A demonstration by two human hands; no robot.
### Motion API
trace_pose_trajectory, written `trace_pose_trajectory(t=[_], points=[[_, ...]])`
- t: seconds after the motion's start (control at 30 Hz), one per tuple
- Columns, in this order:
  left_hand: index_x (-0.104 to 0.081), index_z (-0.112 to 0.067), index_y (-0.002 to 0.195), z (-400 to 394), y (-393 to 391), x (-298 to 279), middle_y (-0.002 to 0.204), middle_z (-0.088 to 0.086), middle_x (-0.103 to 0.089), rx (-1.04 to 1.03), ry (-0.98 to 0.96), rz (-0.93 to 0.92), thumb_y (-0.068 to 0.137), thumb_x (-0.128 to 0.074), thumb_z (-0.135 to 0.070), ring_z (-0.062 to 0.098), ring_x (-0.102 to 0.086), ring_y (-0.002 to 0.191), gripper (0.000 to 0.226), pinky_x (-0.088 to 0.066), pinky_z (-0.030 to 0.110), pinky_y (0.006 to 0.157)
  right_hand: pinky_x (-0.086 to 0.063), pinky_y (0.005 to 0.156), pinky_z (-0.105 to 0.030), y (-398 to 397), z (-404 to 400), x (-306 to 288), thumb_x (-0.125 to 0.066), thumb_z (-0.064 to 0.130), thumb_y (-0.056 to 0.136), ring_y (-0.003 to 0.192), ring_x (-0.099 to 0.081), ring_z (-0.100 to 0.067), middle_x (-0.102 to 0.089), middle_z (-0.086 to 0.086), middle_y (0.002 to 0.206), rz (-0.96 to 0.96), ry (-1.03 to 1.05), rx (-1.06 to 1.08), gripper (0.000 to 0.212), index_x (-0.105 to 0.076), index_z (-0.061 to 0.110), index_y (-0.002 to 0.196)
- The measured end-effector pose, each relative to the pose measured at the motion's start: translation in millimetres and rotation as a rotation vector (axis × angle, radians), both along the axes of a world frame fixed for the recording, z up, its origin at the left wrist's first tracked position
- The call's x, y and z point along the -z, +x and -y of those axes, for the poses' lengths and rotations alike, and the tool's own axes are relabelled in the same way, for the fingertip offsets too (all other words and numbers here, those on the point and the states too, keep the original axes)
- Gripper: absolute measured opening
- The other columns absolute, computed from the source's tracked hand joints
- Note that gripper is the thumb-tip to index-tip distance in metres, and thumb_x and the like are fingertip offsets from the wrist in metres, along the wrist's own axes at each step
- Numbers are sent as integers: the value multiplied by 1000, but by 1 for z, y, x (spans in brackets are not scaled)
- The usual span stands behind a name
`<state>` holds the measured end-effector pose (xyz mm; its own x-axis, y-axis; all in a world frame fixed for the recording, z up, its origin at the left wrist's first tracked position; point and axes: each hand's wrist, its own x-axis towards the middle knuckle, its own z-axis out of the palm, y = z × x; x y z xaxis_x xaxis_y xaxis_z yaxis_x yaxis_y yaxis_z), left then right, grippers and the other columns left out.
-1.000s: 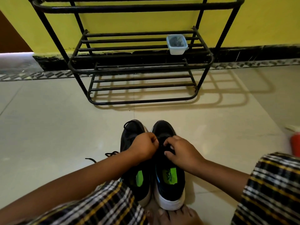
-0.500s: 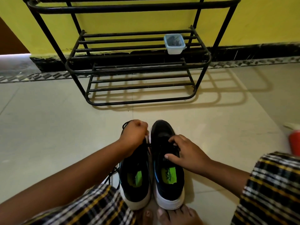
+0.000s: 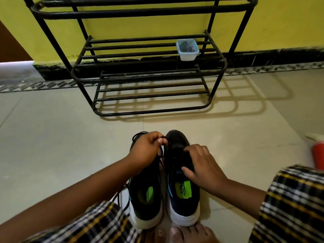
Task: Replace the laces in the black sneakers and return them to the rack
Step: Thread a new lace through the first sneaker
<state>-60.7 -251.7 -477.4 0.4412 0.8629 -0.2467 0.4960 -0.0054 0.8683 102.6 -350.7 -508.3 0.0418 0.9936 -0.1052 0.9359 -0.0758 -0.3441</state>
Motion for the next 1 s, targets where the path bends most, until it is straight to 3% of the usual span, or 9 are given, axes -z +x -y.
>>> trace_pose_trajectory(t=[0.1,0.17,0.23,0.33,0.47,0.63,0.7,0.87,1.0], points=[[-53,-10,88,-4,5,-12,72,2,-68,-271,-374,393,103,-32,-12,20,-68,84,26,-49,39,89,-33,102,-30,-2,1,-1,-56,39,87,127,-30,-21,-32,-1,139,37,1,35,60,-33,18,139],[-48,-11,83,-7,5,-21,59,3,-50,-380,-500,544,103,-29,-12,18,-57,59,28,-53,34,69,-31,102,-30,-3,3,0,-53,36,89,129,-27,-20,-28,0,142,46,-18,60,59,-29,20,140],[-45,-14,78,-10,3,-26,57,0,-34,-396,-505,542,102,-31,-12,11,-34,45,28,-35,21,43,-32,102,-30,-4,4,1,-50,29,90,128,-27,-20,-26,0,142,50,-28,69,57,-27,21,141],[-43,-16,76,-14,-1,-26,58,-1,-29,-369,-399,396,100,-37,-14,8,-24,43,25,-22,22,41,-33,101,-30,-6,4,3,-49,21,88,128,-28,-20,-25,1,143,54,-43,72,59,-25,21,142],[-49,-17,76,-16,-8,-22,59,1,-37,-312,-229,181,99,-45,-21,13,-34,46,24,-40,35,63,-33,101,-29,-8,3,2,-50,18,87,129,-27,-19,-21,2,144,48,-79,62,63,-21,21,143],[-62,-8,82,-13,-17,-18,76,14,-62,-159,-81,-130,95,-51,-28,31,-63,68,26,-47,34,63,-39,96,-26,-11,3,1,-51,15,89,127,-34,-22,-20,-3,143,-39,-118,110,64,-18,18,143],[-66,-4,87,-13,-21,-15,78,14,-65,-42,17,-364,94,-52,-30,26,-59,65,30,-44,30,63,-39,95,-26,-11,2,1,-51,15,90,127,-35,-23,-20,-4,143,-54,-131,123,62,-18,17,143],[-57,-14,112,-17,-34,-18,98,5,-59,189,186,-1013,91,-49,-44,23,-59,96,38,-46,30,75,-42,97,-32,-4,0,10,-58,24,86,121,-44,-27,-28,-7,138,-140,-208,243,65,-24,15,140],[-43,-14,132,-14,-29,-18,129,8,-49,313,172,-1221,91,-52,-49,26,-48,121,55,-43,35,93,-46,91,-34,0,-3,15,-62,26,84,113,-50,-31,-37,-11,128,-343,-362,444,61,-29,14,133]])
